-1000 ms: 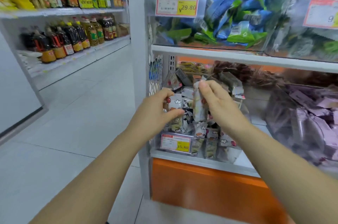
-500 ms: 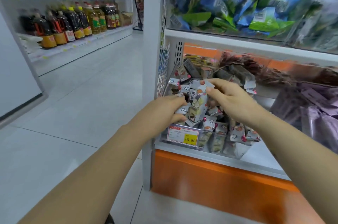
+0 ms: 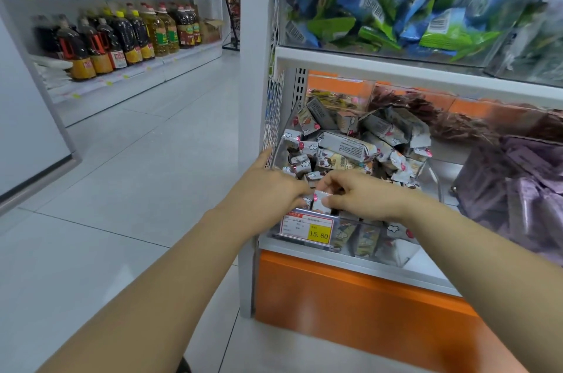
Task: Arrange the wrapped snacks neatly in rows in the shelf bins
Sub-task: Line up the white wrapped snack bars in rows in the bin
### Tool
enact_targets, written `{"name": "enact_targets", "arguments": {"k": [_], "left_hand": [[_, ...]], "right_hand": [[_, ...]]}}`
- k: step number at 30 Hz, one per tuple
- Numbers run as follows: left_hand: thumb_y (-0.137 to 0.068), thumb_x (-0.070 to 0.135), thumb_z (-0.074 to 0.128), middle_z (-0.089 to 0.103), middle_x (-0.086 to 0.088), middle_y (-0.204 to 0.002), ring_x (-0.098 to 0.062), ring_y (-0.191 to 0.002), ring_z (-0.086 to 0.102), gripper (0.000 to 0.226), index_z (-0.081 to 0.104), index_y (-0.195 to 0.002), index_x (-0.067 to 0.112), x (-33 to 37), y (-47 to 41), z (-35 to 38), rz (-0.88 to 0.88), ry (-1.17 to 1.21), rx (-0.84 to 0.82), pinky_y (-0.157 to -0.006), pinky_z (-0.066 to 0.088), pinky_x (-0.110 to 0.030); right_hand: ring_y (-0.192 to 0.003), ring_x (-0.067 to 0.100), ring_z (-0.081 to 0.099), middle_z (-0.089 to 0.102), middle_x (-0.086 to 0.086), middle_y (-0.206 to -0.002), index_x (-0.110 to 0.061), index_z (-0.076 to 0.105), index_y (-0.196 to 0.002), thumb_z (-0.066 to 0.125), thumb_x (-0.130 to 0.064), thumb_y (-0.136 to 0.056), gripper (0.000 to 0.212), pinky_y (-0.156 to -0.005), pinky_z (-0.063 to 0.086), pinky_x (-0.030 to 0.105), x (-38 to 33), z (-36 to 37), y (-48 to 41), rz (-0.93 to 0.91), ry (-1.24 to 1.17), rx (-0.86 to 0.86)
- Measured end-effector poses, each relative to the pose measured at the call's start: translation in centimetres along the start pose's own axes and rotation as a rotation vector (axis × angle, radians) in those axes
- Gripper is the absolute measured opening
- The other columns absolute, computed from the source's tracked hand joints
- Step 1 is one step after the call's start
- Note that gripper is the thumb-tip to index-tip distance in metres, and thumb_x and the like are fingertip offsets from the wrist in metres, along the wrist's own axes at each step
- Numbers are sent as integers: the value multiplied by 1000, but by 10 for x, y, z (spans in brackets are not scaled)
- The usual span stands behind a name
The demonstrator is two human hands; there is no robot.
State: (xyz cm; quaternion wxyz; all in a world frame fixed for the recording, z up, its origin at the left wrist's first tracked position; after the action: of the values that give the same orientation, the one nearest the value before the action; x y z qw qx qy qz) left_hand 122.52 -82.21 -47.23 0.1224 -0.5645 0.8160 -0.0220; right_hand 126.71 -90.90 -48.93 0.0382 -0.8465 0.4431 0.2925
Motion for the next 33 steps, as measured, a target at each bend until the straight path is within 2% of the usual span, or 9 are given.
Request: {"name": "enact_targets", "arguments": {"k": [3, 8, 12, 19, 22, 25, 29, 31, 33], "left_hand": [[-101, 38, 33, 65, 8, -115, -15, -111, 58, 30, 56, -119, 32, -1, -1, 3, -4, -10, -23, -114, -2, -38], [-99, 44, 37, 60, 9, -121, -13, -112, 56, 35, 47, -131, 33, 3, -3, -7, -32, 11, 29, -106, 21, -37], [-98, 48, 36, 63, 5, -118, -20, -115, 55, 39, 43, -134, 37, 5, -7, 2, -58, -16, -17, -110, 15, -43], [-99, 45, 37, 64, 6, -117, -20, -120, 51, 31, 55, -122, 36, 3, -7, 12, -106, 221, -87, -115, 3, -50], [-99, 41, 39, 65, 5, -114, -19, -116, 53, 28, 56, -121, 34, 3, -7, 12, -123, 301, -99, -115, 3, -50], [-99, 39, 41, 63, 6, -116, -15, -116, 54, 30, 54, -126, 32, 1, -6, 9, -134, 293, -90, -115, 4, -47], [-98, 39, 43, 59, 6, -124, -15, -116, 54, 35, 48, -132, 33, 2, -6, 1, -124, 199, -26, -112, 15, -42], [-97, 42, 44, 57, 7, -126, -16, -115, 53, 36, 47, -132, 33, 3, -6, -4, -116, 119, 25, -103, 25, -39], [-95, 45, 44, 59, 9, -122, -16, -111, 53, 34, 52, -126, 32, 0, -5, -8, -120, 36, 70, -93, 27, -36]], "right_hand": [[-70, 7, 50, 52, -8, -81, -17, 56, -110, 61, -16, -90, 21, -68, 43, 17, 1, 2, 0, -4, -29, -4], [-50, 0, 40, 44, -11, -66, -17, 58, -111, 56, -27, -94, 20, -48, 33, 9, -8, 1, 6, -57, 60, 1], [-47, 4, 36, 45, -6, -63, -12, 62, -104, 55, -25, -94, 18, -47, 29, 15, -4, -5, 9, -19, 30, -28], [-79, 12, 54, 60, -4, -93, -13, 59, -112, 54, -30, -94, 25, -68, 43, 24, 0, -12, 22, -9, 373, -139], [-85, 14, 51, 55, -4, -101, -16, 52, -126, 55, -32, -93, 36, -67, 40, 21, 3, -10, 24, 13, 472, -183], [-105, 16, 52, 53, -1, -126, -22, 42, -137, 58, -30, -92, 48, -87, 45, 28, 1, -9, 20, 8, 500, -211], [-99, 9, 53, 50, -1, -135, -26, 39, -139, 61, -28, -90, 54, -81, 41, 21, -1, -10, 18, 9, 465, -244], [-110, 12, 50, 49, -1, -137, -25, 39, -140, 65, -28, -87, 59, -90, 39, 25, 4, -12, 19, 34, 441, -255], [-101, 11, 48, 51, -2, -133, -21, 41, -139, 68, -29, -85, 61, -85, 37, 23, 8, -15, 19, 53, 439, -256]]}}
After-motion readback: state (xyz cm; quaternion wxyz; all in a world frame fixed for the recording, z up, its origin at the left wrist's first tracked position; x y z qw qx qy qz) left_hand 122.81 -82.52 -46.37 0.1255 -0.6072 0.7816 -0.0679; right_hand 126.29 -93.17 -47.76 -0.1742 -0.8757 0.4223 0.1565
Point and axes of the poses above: each hand's wrist, its own y-axis away from the middle knuckle, its own z-axis out of the palm, x = y × z, the point moved 9 cm from there along -y, towards the middle knuckle
